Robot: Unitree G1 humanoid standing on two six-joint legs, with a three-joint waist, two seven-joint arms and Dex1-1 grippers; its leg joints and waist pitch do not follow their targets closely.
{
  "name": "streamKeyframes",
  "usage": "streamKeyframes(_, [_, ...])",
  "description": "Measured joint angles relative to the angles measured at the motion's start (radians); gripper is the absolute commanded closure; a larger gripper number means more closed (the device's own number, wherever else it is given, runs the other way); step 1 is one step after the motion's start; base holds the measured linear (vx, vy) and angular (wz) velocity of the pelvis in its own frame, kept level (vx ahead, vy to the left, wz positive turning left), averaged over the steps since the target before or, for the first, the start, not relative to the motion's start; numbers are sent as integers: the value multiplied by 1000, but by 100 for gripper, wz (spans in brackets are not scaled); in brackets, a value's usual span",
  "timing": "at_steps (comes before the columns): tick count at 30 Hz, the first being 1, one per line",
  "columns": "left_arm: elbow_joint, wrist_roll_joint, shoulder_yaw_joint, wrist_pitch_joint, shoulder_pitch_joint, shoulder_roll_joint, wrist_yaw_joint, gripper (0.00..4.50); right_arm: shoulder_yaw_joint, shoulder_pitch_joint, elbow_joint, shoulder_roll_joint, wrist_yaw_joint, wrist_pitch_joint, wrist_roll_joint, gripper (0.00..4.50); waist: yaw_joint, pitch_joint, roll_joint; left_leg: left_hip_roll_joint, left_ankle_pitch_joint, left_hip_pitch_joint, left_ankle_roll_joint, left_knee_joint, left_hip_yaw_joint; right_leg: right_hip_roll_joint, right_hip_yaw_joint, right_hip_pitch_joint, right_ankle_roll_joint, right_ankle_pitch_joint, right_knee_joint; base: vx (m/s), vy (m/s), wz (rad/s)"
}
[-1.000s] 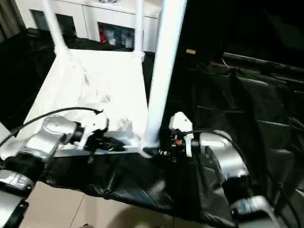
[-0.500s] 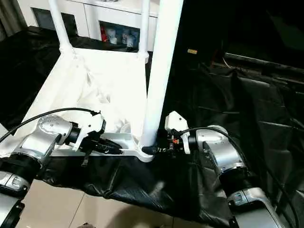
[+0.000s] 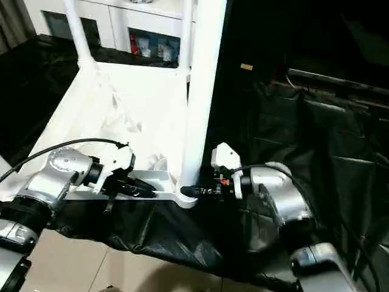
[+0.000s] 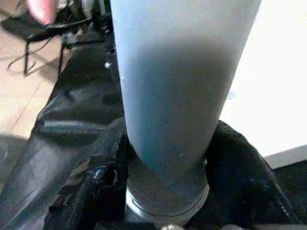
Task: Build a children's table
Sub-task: Rotate leg to tighten
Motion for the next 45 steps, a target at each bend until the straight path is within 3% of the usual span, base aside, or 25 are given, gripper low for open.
streamKeyframes(6, [27,65,4,64,-19,-95,210,450,-100,70,18,105,-300,-20,-8,249,-3,-1,-3,-1,0,15,0,-1,-2,-1,0,11,7,-4,-4,0,0,0])
streamKeyframes(14, [81,120,11,161,-60,-237,477,450,-189,43,90,297,-801,-39,-92,250,-52,-3,-2,-5,0,15,0,-2,-14,-2,-10,17,7,-4,-39,-20,7,-3])
streamKeyframes(17, [104,135,11,166,-78,-251,509,450,-191,16,119,325,-878,-39,-111,250,-62,2,7,-7,-1,15,1,-4,-31,-4,-31,29,7,-5,-69,-10,19,-4])
streamKeyframes(18, [104,137,11,166,-79,-251,509,450,-192,15,121,325,-878,-44,-112,194,-63,4,10,-6,-1,14,1,-5,-35,-5,-39,34,7,-5,-80,-31,57,-13])
streamKeyframes(21, [104,142,11,163,-80,-251,508,450,-192,15,125,331,-878,-60,-112,174,-70,7,15,-5,-1,16,2,-10,-36,-6,-47,42,7,-5,-97,-5,17,-3])
streamKeyframes(26, [88,135,9,141,-74,-223,459,450,-178,15,120,278,-746,-74,-107,117,-80,10,13,-14,-2,14,3,-12,-33,-20,-51,38,7,-4,-94,0,0,0])
streamKeyframes(30, [58,109,4,99,-57,-187,390,450,-155,15,112,212,-625,-86,-97,117,-72,9,6,-18,-1,3,4,-9,-24,-21,-32,22,-5,4,-66,0,0,0])
streamKeyframes(34, [13,79,3,62,-35,-124,269,450,-129,15,88,139,-438,-74,-63,117,-43,8,1,-16,-1,5,3,-8,-2,-19,-7,2,-7,27,-29,68,-49,11])
streamKeyframes(36, [6,64,3,41,-31,-106,221,450,-112,14,72,110,-355,-68,-46,117,-31,8,1,-11,-1,4,3,-10,0,-17,-6,-2,4,19,-19,77,-72,14])
streamKeyframes(37, [-2,56,3,28,-27,-91,191,450,-102,13,58,91,-301,-61,-39,117,-23,8,2,-9,-1,-2,4,-9,0,-13,-6,-7,2,14,-13,58,-54,4])
streamKeyframes(40, [-10,41,3,11,-23,-59,133,450,-86,7,45,58,-188,-37,-18,117,-17,7,2,3,2,-5,8,-3,0,-1,-6,-9,-7,5,-5,35,-26,-2])
streamKeyframes(45, [-10,18,3,5,-21,-24,62,450,-54,-14,42,16,-59,-8,-3,143,-11,8,2,3,1,-3,6,-2,1,-1,-6,-10,-8,3,-3,0,0,0])
